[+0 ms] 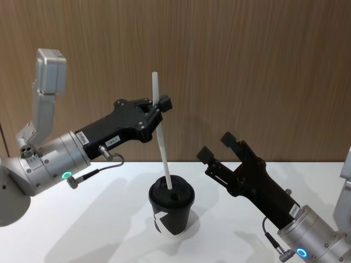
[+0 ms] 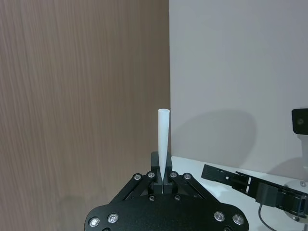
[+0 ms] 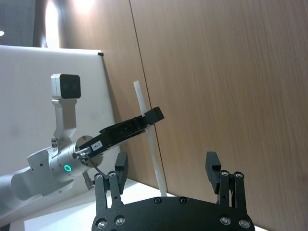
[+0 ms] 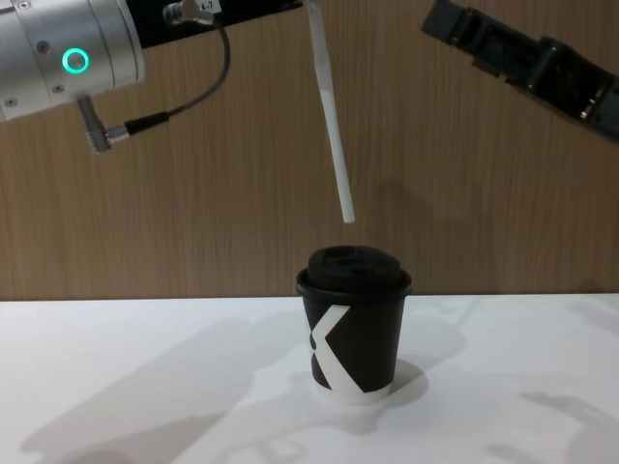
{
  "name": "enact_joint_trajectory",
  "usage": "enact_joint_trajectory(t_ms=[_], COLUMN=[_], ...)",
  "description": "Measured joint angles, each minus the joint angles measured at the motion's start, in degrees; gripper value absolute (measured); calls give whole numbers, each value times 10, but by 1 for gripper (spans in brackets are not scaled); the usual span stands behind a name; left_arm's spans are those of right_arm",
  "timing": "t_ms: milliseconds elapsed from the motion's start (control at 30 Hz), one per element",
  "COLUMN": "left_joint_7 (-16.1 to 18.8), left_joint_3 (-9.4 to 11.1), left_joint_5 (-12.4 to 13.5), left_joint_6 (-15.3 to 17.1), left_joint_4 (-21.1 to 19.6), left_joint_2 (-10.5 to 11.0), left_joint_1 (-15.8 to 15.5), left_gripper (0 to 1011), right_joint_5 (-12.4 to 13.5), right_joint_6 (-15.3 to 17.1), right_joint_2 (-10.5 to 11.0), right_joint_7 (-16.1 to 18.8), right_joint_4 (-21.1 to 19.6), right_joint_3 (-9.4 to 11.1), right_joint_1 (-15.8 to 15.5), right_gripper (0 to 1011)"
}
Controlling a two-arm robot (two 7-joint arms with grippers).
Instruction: Pick up the straw with one hand, pass it to the other hand, and insert it into the cup.
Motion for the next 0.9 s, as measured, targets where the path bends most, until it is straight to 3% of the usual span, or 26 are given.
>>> enact_joint_trajectory(t_ms=[467, 900], left_joint_7=[0, 19], left_joint_3=[14, 40], left_joint_5=[-1, 42], left_joint_6=[7, -14], left_joint_4=[12, 40], left_joint_2=[-6, -28], left_joint_1=[-2, -5], left_gripper=[5, 6], right_joint_5=[0, 0], right_joint_6=[0, 0], right_joint_2=[0, 0], right_joint_7=[0, 0], right_joint_4=[0, 0], right_joint_3=[0, 0], right_joint_1=[0, 0], right_gripper=[1001, 1001])
